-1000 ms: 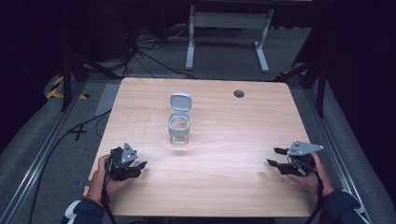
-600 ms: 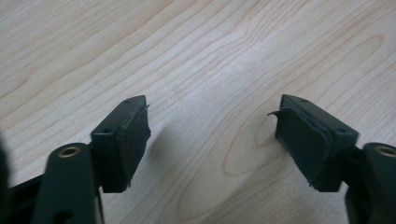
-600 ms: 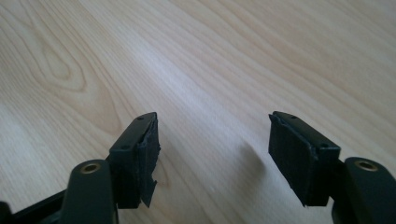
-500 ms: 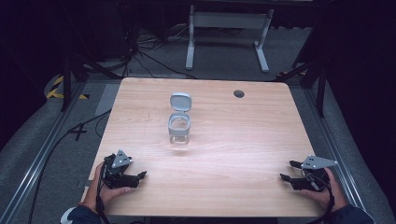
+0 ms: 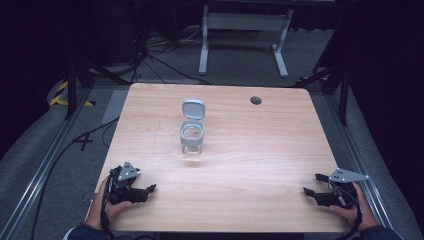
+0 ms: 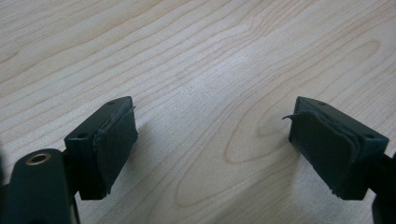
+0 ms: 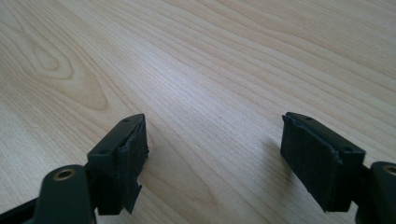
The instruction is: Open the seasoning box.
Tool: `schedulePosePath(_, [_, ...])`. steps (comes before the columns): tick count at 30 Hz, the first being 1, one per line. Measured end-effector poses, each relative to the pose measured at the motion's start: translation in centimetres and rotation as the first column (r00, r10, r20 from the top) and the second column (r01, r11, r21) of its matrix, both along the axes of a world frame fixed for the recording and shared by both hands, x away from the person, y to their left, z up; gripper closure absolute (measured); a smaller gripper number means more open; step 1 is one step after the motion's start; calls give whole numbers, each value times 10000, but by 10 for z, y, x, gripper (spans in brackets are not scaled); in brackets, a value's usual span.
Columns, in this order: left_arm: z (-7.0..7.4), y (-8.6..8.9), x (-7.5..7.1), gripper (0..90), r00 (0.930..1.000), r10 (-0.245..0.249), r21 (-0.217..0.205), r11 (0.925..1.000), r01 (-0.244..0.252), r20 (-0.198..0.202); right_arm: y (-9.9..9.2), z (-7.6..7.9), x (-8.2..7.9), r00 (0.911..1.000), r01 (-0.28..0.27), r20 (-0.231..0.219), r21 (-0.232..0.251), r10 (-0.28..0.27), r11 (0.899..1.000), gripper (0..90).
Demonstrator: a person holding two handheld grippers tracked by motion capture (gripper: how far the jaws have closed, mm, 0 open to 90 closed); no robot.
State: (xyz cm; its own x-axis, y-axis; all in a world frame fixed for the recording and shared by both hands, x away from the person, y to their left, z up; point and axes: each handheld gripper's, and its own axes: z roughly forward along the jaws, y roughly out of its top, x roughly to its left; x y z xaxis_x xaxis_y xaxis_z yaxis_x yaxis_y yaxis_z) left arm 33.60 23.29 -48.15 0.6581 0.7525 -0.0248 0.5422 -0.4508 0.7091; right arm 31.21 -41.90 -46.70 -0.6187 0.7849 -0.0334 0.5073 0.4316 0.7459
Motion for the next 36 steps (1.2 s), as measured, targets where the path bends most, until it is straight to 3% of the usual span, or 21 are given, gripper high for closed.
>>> schedulePosePath(10, [-1,0,1,140,9997,71,58,10000,-72,217,0,0,0,10000,85,8,-41,-85,10000,207])
schedulePosePath(36, [-1,-1,2,107,9997,174,102,9998,-176,157,1,0,1,9997,227,-35,-35,-227,9997,184])
